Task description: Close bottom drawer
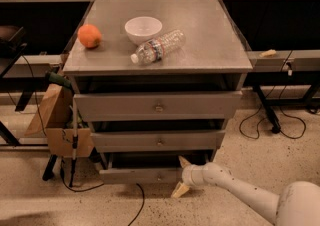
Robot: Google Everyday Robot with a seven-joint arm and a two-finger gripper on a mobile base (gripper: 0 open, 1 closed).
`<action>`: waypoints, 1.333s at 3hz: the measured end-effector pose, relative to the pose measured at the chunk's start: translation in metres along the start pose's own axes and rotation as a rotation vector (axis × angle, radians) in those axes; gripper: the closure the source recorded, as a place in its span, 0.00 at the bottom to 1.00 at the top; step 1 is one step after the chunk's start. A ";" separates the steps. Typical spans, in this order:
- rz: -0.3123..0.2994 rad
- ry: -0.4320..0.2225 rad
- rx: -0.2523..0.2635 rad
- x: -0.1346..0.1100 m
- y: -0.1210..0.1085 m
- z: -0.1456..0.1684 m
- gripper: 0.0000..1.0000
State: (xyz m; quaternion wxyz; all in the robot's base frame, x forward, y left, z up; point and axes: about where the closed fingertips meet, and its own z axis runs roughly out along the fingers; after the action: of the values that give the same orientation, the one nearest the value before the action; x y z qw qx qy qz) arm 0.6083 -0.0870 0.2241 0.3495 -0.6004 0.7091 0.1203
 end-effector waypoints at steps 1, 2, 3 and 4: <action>0.031 -0.011 0.031 0.012 0.022 -0.031 0.19; 0.058 -0.027 0.037 0.021 0.037 -0.045 0.42; 0.072 -0.040 0.017 0.024 0.039 -0.040 0.66; 0.085 -0.052 -0.018 0.022 0.027 -0.018 0.89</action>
Offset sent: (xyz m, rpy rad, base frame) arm -0.0713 -0.0560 0.0128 0.0671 0.0045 -0.0907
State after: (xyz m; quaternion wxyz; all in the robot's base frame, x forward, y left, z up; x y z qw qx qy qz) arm 0.5763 -0.1082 0.2164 0.3570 -0.5693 0.7237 0.1570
